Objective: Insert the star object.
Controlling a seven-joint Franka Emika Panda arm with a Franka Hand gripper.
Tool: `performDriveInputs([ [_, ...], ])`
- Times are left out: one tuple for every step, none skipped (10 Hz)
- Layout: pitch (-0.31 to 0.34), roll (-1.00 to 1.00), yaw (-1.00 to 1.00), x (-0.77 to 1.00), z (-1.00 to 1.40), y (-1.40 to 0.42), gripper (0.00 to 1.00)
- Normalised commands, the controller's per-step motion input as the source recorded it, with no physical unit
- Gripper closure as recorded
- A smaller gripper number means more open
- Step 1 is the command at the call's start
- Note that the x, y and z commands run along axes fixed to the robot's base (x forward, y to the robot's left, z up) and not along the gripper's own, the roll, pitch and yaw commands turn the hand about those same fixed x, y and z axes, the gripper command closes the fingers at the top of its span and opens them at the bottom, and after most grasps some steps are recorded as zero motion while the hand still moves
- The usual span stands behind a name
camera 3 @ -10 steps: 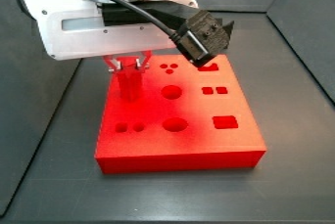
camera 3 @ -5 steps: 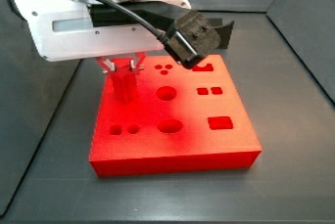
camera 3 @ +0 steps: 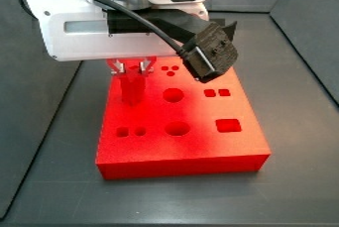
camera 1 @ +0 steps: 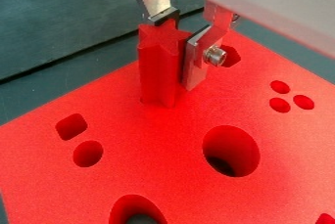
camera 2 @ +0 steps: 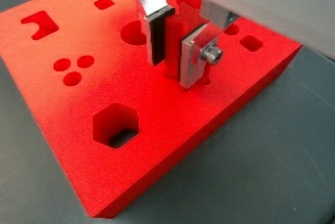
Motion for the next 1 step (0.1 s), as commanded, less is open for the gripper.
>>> performDriveInputs([
  [0.0,0.0,0.0,0.0,0.0,0.0,1.0],
])
